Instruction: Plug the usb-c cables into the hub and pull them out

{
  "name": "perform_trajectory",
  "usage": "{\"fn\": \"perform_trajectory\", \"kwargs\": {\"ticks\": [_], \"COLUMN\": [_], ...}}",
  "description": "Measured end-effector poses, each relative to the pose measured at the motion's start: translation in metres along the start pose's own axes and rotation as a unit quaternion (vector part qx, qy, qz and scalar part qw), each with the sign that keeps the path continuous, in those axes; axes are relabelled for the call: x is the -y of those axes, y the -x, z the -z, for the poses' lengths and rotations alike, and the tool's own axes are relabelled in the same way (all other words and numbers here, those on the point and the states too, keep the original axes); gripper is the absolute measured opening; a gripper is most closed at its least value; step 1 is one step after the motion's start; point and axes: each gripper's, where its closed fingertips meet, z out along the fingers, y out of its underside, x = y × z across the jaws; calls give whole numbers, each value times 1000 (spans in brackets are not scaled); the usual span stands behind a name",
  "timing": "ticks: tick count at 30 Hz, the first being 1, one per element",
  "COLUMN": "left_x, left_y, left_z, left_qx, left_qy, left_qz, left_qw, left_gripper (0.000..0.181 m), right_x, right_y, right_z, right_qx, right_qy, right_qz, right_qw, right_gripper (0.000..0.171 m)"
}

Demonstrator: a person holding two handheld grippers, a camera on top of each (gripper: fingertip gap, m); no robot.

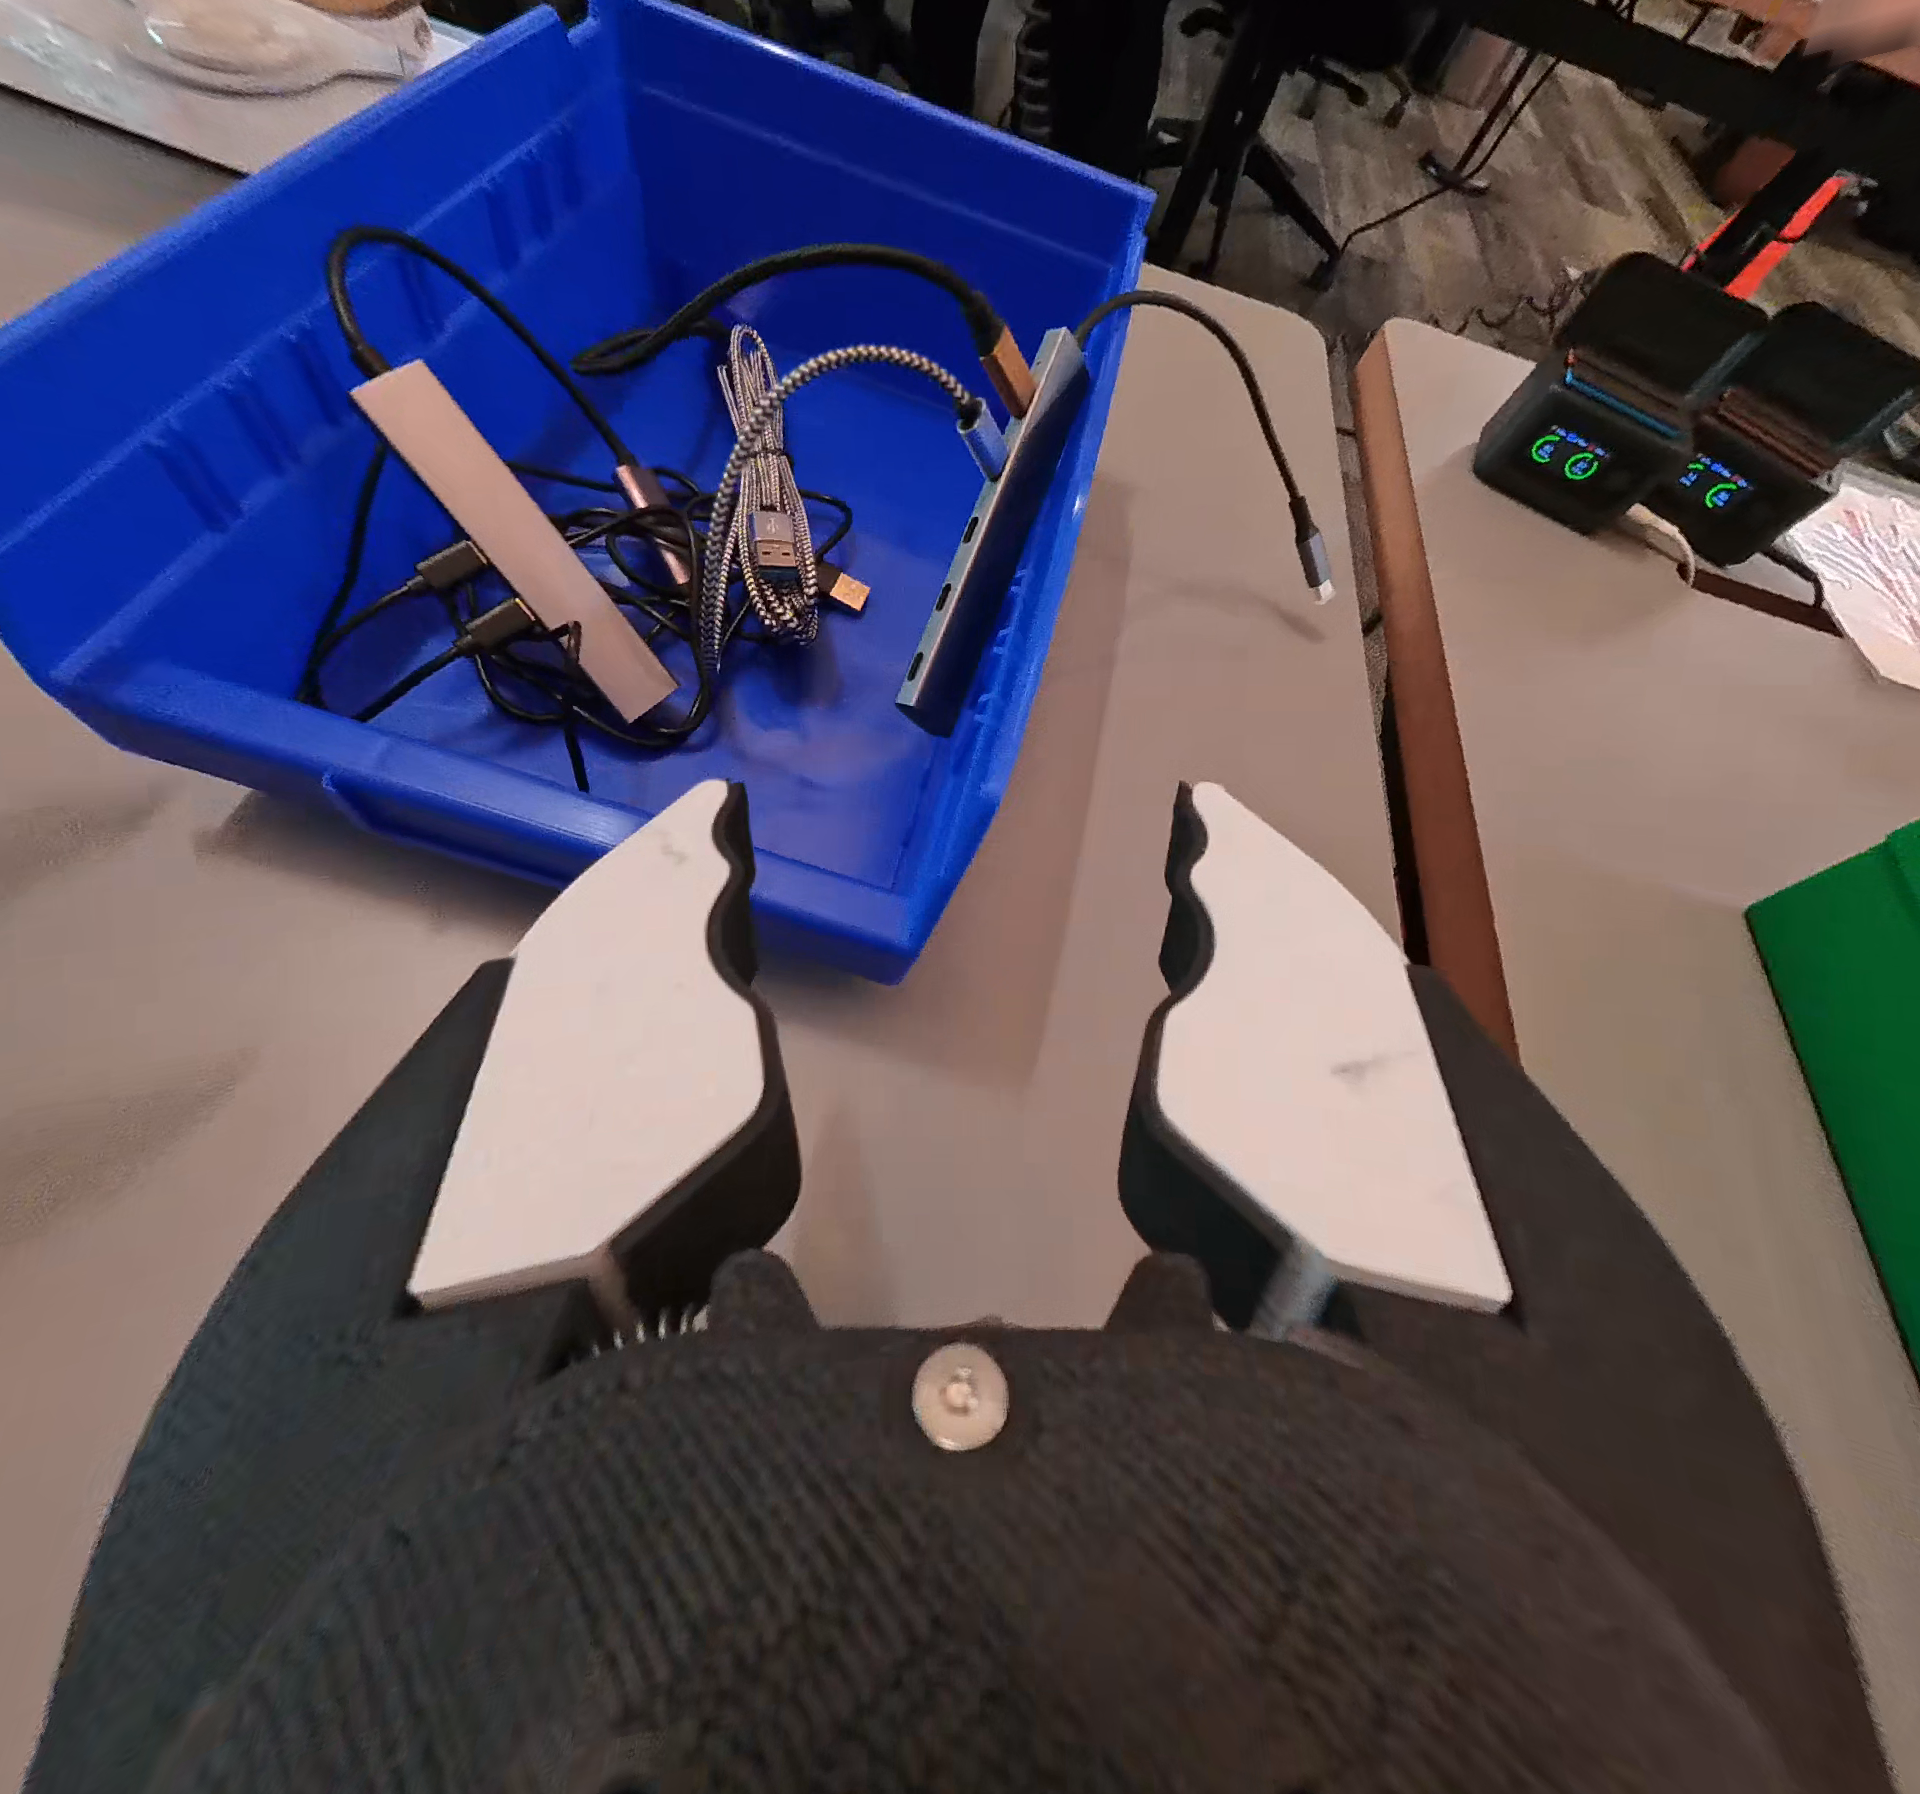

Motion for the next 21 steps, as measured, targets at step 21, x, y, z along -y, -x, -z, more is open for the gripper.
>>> {"fn": "perform_trajectory", "kwargs": {"ticks": [21], "left_x": [50], "left_y": [-27], "left_z": [-198], "left_qx": [-33], "left_qy": [210], "left_qz": [-95], "left_qw": [973], "left_gripper": [37], "right_x": [9], "right_y": [-2], "right_z": [3], "right_qx": [67], "right_qy": [-61], "right_qz": [-38], "right_qw": [995], "right_gripper": [66]}}
